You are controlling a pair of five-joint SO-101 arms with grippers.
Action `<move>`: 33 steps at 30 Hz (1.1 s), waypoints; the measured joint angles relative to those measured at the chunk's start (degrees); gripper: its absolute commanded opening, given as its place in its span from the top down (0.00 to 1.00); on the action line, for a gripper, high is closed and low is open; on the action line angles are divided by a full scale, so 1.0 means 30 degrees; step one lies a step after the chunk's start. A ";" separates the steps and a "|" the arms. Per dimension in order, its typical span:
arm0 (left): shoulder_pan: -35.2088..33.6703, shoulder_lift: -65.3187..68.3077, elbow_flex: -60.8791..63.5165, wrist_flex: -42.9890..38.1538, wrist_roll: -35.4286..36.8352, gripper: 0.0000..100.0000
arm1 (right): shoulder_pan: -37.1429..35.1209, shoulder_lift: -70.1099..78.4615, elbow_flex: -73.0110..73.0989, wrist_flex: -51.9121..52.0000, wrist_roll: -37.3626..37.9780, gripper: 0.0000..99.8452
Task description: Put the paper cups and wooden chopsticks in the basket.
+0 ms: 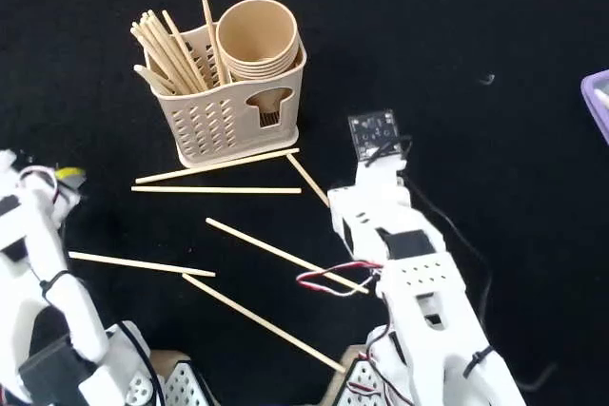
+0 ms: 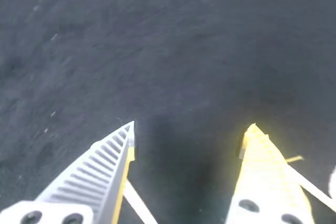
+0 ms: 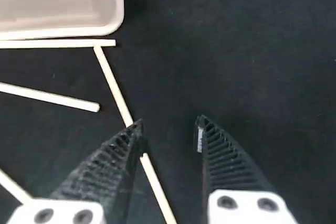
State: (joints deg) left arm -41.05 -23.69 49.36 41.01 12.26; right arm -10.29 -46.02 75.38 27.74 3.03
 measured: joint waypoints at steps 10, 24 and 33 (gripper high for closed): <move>0.4308 0.2725 -0.4718 0.0645 -0.0762 0.68 | 0.0967 -0.0088 0.0850 -0.1993 0.0000 0.85; 0.6007 1.1927 -0.9407 0.1377 -0.5070 0.68 | 0.1055 -0.0088 0.1495 -0.3429 0.0000 0.85; 0.6066 1.1663 -0.9495 0.3692 -0.9875 0.68 | 0.1055 -0.0088 0.1495 -0.3429 0.0000 0.85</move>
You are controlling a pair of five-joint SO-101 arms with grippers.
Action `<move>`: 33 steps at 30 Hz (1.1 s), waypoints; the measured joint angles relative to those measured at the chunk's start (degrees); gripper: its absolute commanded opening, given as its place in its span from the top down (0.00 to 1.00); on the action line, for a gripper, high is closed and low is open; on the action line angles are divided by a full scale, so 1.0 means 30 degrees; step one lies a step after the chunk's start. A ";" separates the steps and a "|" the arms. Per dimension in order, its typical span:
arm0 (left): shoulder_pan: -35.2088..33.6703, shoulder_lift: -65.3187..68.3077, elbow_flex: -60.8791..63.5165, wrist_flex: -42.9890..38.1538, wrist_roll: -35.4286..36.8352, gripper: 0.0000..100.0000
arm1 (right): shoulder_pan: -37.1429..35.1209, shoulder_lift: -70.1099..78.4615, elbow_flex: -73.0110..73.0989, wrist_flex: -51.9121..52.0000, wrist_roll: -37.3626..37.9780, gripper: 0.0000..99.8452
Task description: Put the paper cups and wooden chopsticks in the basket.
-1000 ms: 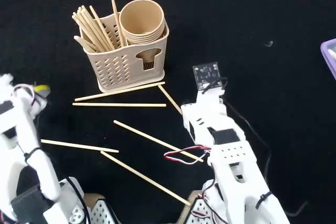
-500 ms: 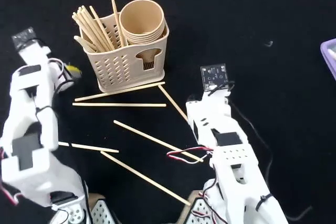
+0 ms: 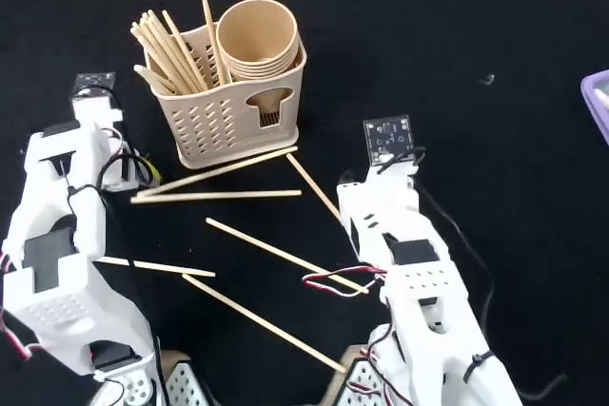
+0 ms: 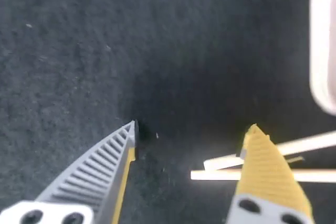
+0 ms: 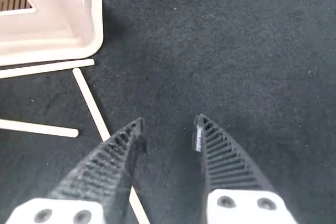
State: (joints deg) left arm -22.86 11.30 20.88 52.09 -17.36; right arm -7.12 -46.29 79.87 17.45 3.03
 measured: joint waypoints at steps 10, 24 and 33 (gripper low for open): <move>0.0029 -0.2930 0.0938 0.4366 -0.4747 0.68 | 0.0000 0.0000 0.0000 0.0000 0.0000 0.85; 0.1758 -0.7853 0.7179 -0.0850 -0.5890 0.68 | 0.0000 0.0000 0.0000 0.0000 0.0000 0.85; 0.3634 -0.7971 0.9026 -0.4308 -0.6652 0.68 | 0.0000 0.0000 0.0000 0.0000 0.0000 0.85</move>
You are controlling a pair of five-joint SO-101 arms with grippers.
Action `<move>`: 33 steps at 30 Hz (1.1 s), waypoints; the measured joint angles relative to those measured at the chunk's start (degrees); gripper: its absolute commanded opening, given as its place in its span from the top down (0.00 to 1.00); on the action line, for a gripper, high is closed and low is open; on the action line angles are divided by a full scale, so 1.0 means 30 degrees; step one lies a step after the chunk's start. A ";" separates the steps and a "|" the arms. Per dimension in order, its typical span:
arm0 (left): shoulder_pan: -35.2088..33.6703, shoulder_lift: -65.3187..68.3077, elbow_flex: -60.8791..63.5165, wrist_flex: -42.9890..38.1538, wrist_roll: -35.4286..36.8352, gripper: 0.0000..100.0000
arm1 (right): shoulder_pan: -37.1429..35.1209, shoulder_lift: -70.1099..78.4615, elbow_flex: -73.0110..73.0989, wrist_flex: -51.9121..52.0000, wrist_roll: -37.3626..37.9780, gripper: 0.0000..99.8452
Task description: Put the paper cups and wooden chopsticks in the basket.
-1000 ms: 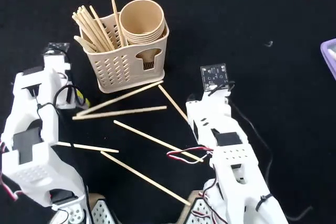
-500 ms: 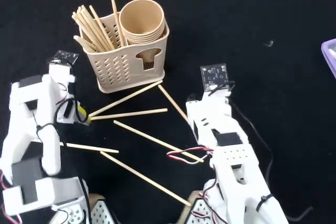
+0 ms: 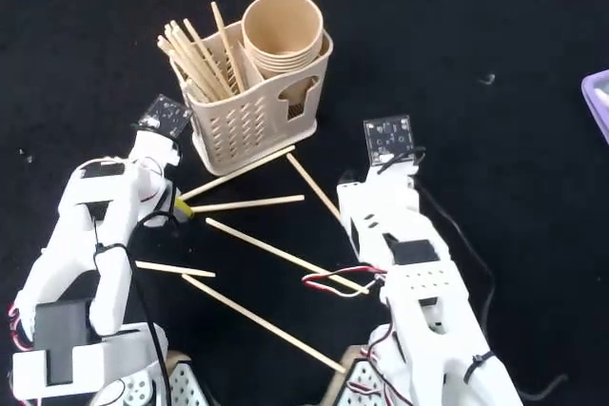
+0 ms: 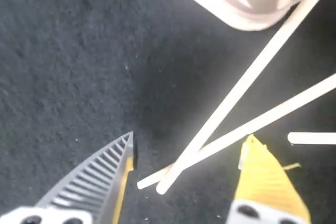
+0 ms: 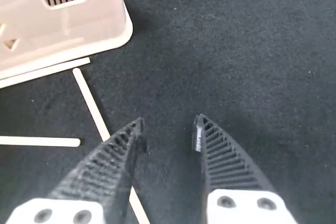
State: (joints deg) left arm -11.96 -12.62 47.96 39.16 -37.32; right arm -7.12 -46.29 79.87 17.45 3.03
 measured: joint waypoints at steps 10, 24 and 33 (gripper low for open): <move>-0.0938 0.0000 0.0674 -0.0293 0.0000 0.68 | 0.0000 0.0000 0.0000 0.0000 0.0000 0.85; -0.1055 -0.0645 0.1817 -0.0264 0.0000 0.85 | 0.0000 0.0000 0.0000 0.0000 0.0000 0.85; -0.1114 -0.0791 0.2110 -0.0293 -0.0205 0.85 | 0.0000 0.0000 0.0000 0.0000 0.0000 0.85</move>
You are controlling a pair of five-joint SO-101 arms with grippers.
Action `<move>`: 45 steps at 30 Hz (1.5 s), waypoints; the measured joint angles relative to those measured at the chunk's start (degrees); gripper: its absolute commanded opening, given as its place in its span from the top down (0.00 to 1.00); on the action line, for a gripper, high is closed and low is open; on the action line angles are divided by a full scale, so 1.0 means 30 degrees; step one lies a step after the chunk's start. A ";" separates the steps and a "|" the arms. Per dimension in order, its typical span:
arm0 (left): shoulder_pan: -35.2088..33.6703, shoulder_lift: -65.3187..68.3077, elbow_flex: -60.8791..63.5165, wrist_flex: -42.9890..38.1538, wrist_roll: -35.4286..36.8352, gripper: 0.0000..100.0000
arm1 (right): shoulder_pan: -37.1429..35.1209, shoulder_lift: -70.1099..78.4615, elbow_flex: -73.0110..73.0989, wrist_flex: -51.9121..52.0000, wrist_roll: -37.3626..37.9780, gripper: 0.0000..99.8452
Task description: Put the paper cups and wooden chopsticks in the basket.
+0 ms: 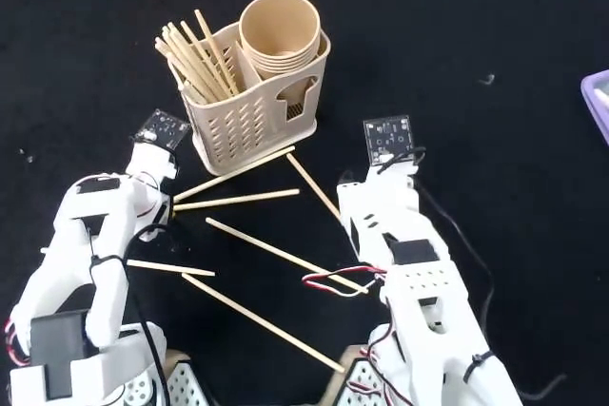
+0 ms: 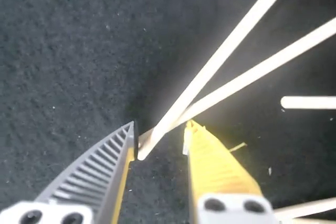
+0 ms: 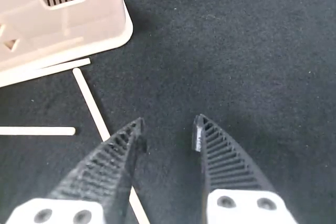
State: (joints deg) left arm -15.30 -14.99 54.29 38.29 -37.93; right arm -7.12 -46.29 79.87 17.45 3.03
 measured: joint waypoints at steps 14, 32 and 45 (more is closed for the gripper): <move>-0.1817 -0.0176 0.0557 -0.0117 -0.4806 0.85 | 0.0000 0.0000 0.0000 0.0000 0.0000 0.85; -0.0703 -0.0176 0.0908 -0.0821 -0.5011 0.85 | 0.0000 0.0000 0.0000 0.0000 0.0000 0.85; 0.0088 -0.0176 0.1026 -0.1788 -0.4161 0.85 | 0.0000 0.0000 0.0000 0.0000 0.0000 0.85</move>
State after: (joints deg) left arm -15.03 -15.52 57.36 32.92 -50.42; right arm -7.12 -46.29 79.87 17.45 3.03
